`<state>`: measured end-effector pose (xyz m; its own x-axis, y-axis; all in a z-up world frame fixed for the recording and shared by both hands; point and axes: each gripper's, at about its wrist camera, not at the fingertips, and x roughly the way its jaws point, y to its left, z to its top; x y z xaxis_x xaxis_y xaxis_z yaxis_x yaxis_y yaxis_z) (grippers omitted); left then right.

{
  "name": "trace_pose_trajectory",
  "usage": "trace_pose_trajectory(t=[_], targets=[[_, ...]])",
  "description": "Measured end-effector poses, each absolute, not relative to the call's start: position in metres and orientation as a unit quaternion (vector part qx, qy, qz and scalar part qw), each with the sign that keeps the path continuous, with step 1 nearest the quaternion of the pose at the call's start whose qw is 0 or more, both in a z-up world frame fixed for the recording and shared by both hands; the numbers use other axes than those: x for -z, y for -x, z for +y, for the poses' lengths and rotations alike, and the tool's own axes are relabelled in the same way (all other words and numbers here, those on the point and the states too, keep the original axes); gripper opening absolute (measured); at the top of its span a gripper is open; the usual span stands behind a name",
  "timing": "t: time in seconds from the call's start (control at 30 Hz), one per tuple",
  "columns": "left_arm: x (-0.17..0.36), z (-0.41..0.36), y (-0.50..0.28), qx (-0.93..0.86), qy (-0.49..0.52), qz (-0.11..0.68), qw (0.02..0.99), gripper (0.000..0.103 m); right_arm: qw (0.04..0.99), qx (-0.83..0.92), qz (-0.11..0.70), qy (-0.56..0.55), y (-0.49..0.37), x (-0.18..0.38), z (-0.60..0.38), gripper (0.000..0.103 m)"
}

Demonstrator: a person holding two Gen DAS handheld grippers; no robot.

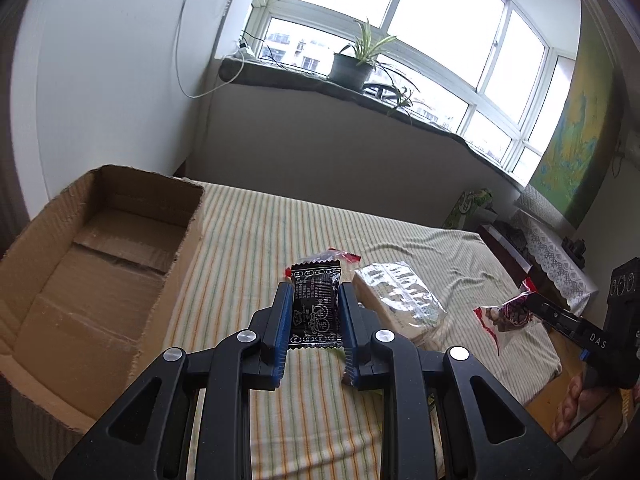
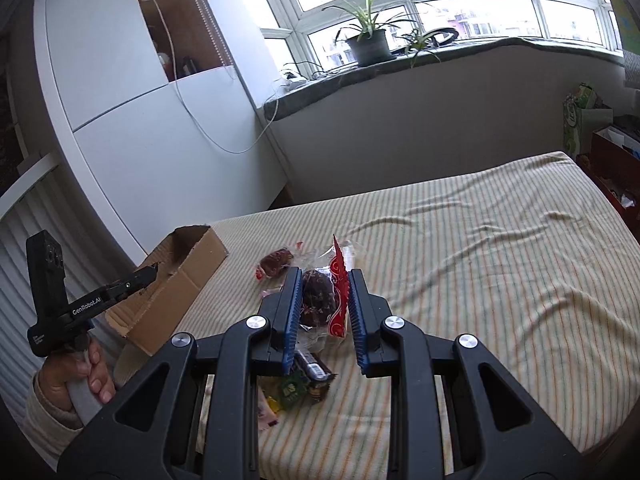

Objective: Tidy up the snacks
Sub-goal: 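Carry the red candy bag and black chocolate with both grippers over the cardboard box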

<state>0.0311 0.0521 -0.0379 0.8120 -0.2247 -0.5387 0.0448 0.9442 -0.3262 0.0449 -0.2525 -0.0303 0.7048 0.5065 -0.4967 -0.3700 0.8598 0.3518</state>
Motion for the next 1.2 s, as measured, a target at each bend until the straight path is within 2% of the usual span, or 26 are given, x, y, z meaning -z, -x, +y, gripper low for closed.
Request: trace_pose_trajectory(t=[0.57,0.83,1.2], targets=[[-0.017,0.194,0.050,-0.057,0.175,0.187,0.965,0.021,0.896,-0.375,0.233,-0.038,-0.039,-0.043,-0.076,0.024],[0.000,0.209,0.053,-0.054,0.193,0.190,0.961,0.021,0.884,-0.395,0.252,-0.016,-0.045,-0.034,-0.031,0.024],[0.046,0.226,0.025,-0.047,0.225,0.239,0.943,0.021,0.849,-0.433,0.302,0.009,-0.068,0.006,0.045,0.024]])
